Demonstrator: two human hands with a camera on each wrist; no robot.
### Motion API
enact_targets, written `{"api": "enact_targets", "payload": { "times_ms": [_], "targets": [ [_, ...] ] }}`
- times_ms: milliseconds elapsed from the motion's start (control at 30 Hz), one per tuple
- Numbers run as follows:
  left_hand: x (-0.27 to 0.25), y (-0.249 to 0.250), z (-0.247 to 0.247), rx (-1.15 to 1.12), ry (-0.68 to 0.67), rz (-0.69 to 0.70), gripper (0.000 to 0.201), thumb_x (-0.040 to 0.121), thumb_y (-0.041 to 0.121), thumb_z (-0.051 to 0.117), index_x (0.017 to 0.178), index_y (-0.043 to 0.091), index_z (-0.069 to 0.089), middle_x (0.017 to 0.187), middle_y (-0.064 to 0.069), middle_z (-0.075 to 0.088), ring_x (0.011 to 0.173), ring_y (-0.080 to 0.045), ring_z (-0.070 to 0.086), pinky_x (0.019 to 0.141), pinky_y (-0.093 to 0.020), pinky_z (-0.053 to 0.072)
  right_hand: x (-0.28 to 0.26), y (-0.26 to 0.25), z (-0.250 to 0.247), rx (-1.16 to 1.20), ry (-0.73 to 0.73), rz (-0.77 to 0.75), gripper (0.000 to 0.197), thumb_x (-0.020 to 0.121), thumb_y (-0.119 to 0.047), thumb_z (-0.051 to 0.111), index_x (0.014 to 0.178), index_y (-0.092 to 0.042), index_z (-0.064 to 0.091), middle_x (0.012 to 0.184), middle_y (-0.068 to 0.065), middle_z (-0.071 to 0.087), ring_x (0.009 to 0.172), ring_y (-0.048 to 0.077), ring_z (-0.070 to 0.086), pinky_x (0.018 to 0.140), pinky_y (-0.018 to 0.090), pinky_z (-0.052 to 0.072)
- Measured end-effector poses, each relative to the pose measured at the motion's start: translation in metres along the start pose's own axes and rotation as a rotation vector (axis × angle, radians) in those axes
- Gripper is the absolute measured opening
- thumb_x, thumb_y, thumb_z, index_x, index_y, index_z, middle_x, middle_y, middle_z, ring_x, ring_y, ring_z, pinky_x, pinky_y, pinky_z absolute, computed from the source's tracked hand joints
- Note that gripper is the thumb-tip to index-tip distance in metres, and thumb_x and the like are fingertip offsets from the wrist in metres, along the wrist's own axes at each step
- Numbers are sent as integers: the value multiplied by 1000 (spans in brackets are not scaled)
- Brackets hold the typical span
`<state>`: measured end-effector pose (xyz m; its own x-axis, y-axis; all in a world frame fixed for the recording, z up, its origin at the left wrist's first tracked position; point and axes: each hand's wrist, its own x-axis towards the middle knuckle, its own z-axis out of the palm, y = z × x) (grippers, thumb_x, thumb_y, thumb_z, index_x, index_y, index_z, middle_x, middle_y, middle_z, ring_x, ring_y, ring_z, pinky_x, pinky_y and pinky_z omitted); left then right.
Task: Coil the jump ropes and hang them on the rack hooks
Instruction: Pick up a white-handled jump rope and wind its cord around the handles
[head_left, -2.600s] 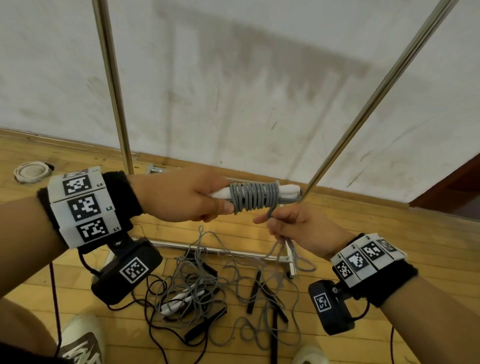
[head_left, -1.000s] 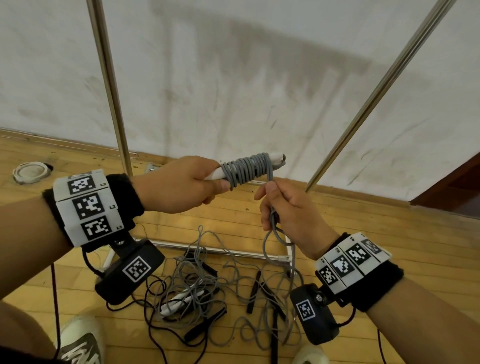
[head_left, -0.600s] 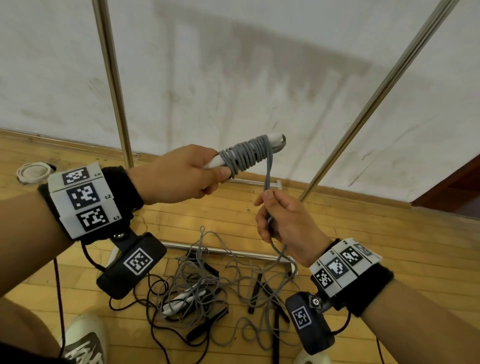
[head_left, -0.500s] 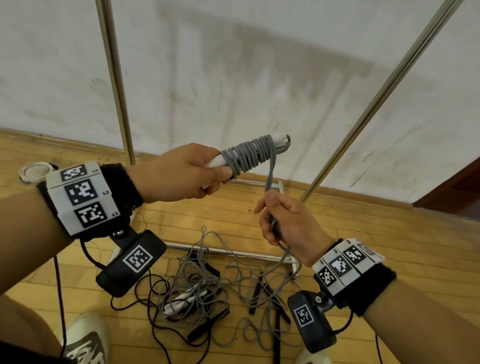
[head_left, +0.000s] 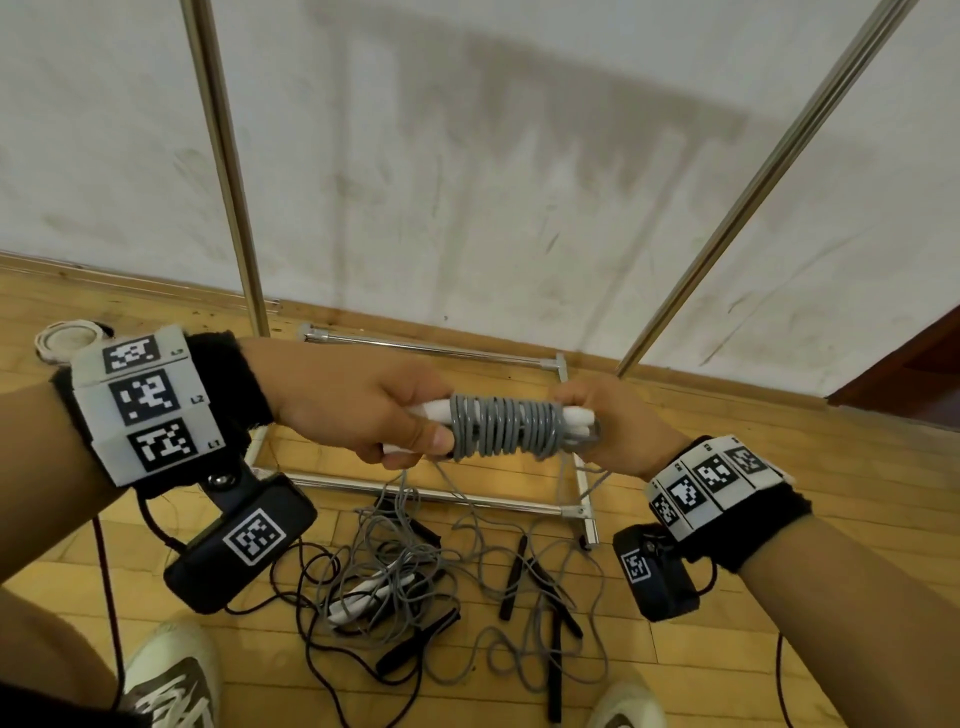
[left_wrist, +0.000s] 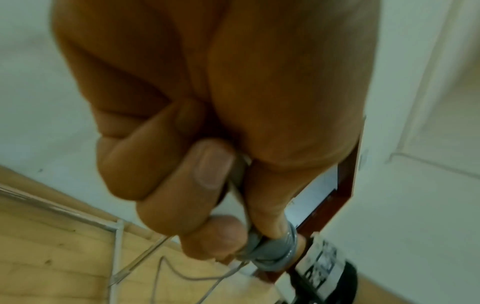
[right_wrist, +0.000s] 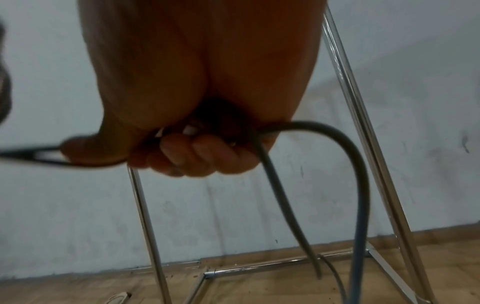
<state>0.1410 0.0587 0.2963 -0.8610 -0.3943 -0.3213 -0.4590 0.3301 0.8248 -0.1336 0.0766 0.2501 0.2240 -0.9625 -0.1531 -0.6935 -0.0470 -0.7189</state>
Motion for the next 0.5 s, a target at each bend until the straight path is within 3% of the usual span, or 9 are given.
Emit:
{"api": "enact_targets", "payload": {
  "times_ms": [67, 167, 300, 467, 500],
  "targets": [
    [4, -4, 3, 114, -35, -61, 20, 99, 32, 54, 80, 26, 56, 65, 7, 59, 56, -9, 51, 57, -23, 44, 0, -1, -3, -115, -35, -26, 30, 84, -27, 72, 71, -1, 64, 65, 11, 64, 53, 17, 50, 54, 27, 42],
    [14, -12, 10, 263, -42, -149, 24, 100, 35, 54, 82, 21, 57, 67, 8, 60, 59, -7, 53, 62, -25, 46, 2, -3, -5, -173, -60, -53, 45, 86, -47, 65, 75, -4, 63, 55, -2, 58, 44, 5, 43, 44, 17, 37],
    [25, -19, 15, 427, 33, -242, 22, 101, 40, 51, 83, 27, 52, 73, 6, 60, 62, -9, 53, 67, -30, 49, 5, -11, -7, -192, 14, -86, 40, 95, -46, 53, 69, -17, 63, 56, -18, 61, 49, 0, 51, 53, 24, 46],
    [31, -24, 7, 533, 226, -283, 28, 102, 41, 49, 81, 21, 51, 80, -6, 62, 66, -18, 52, 70, -39, 49, 0, -25, -6, -90, 57, -75, 25, 94, -35, 58, 74, -22, 64, 57, -11, 63, 51, 8, 54, 56, 35, 47],
    [31, -25, 5, 525, 271, -286, 28, 102, 40, 49, 80, 22, 50, 81, -7, 62, 67, -20, 53, 71, -41, 50, -2, -28, -5, -51, 74, -80, 21, 94, -32, 58, 76, -23, 64, 58, -11, 63, 51, 7, 54, 55, 32, 48]
  ]
}}
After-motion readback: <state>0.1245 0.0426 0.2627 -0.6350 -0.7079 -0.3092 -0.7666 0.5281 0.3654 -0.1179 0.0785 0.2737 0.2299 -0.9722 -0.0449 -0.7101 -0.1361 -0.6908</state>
